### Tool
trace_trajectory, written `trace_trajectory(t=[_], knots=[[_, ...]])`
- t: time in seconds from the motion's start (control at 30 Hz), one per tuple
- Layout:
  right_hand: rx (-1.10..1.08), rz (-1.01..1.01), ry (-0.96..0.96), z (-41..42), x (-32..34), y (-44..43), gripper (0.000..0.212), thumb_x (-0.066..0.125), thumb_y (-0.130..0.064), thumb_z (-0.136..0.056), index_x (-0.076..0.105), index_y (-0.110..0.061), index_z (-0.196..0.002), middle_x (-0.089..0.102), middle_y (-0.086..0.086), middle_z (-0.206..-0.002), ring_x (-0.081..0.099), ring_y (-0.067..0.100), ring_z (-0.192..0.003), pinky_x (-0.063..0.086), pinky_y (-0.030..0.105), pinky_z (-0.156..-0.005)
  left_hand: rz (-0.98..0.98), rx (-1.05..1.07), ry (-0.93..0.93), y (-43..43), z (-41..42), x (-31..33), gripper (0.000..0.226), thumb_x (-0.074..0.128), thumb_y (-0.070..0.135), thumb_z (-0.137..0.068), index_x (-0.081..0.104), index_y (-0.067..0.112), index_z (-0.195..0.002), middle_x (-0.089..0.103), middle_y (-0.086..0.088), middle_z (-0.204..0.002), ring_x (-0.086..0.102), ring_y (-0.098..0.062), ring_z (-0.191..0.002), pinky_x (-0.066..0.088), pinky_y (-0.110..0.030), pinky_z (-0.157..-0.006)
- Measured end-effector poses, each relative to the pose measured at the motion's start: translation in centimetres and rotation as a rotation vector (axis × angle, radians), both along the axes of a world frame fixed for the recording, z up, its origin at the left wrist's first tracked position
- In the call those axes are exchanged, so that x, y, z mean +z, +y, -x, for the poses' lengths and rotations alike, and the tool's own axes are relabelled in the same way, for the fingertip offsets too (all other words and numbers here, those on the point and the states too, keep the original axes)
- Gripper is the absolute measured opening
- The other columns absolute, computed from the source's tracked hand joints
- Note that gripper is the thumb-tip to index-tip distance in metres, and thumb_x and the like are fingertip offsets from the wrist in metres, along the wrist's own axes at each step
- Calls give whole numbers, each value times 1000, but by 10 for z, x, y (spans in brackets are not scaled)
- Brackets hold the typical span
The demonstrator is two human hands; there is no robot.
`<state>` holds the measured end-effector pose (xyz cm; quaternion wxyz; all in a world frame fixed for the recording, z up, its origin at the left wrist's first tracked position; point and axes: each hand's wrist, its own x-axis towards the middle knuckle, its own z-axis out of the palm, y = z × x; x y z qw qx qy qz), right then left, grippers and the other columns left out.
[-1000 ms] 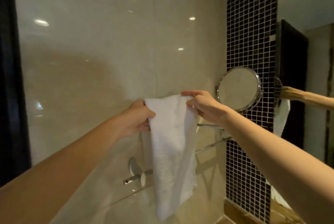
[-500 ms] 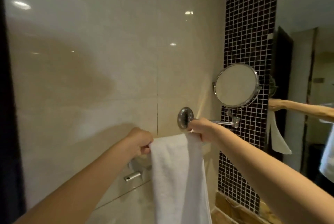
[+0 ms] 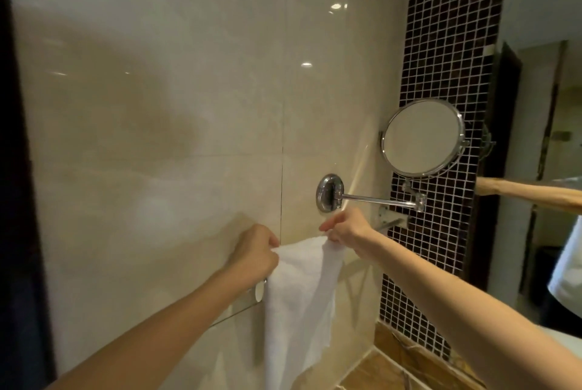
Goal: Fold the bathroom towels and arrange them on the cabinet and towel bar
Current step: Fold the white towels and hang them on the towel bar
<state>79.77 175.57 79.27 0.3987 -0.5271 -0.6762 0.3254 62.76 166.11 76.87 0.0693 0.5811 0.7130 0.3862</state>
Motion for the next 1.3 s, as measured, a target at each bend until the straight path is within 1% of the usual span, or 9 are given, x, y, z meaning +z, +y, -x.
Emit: trace_trajectory(t=[0.07,0.13,0.3,0.4,0.53,0.63,0.73,1.0,1.3], knots=[[20,-26,-53,2,-6,6,25,53,13,-86,73,-2,-90,66,15,-106,60,21,-94,53,27,-80,9,0,92,-1,-3,-1,23,58,8,-86,67,13,-106,61,-6,-116,61,-24,-104,51,-34,-89],[31,-64,-107,3,-11,11,26,53,11,-85,74,-3,-94,68,14,-105,61,20,-96,52,27,-84,42,-19,174,-2,-5,-2,18,58,13,-85,68,13,-99,62,-5,-111,60,-23,-102,49,-36,-92],[137,-109,-246,5,-19,15,33,52,4,-83,74,-8,-106,70,8,-111,62,13,-97,48,21,-86,138,-53,428,-7,-10,-6,23,57,32,-85,60,13,-98,58,-3,-105,56,-24,-98,39,-32,-78],[185,-130,-318,2,-21,15,34,53,2,-83,73,-10,-108,68,9,-116,61,17,-107,49,25,-93,189,-53,524,-6,-12,-11,26,54,36,-87,56,15,-103,56,-4,-111,53,-25,-107,31,-35,-83],[259,-160,-403,2,-26,7,29,53,-6,-86,72,-10,-107,66,9,-118,59,21,-113,46,31,-98,212,-43,645,-7,-13,-15,28,52,38,-90,54,17,-108,59,-7,-113,56,-28,-106,29,-35,-77],[266,-413,-643,5,-34,-2,31,45,-24,-97,71,-8,-99,69,10,-107,60,27,-102,44,42,-96,149,3,686,-7,-15,-13,30,48,45,-91,54,20,-106,60,-5,-113,56,-30,-106,36,-38,-80],[313,-636,-786,6,-46,-6,38,34,-30,-101,66,-11,-108,64,7,-113,54,25,-108,34,41,-98,61,10,744,-5,-16,-12,29,44,47,-92,56,23,-104,61,-3,-111,56,-29,-103,31,-35,-70],[371,-615,-713,8,-64,7,38,30,-29,-103,59,-7,-93,65,10,-95,55,29,-90,38,40,-89,71,-26,862,3,-23,-11,27,47,40,-95,59,18,-105,60,-9,-111,55,-30,-103,29,-34,-71],[326,-583,-708,13,-65,14,41,29,-25,-101,62,-4,-88,67,11,-92,57,30,-86,38,42,-91,65,-31,809,9,-25,-15,28,48,40,-94,60,16,-103,62,-11,-110,58,-31,-102,29,-31,-72]])
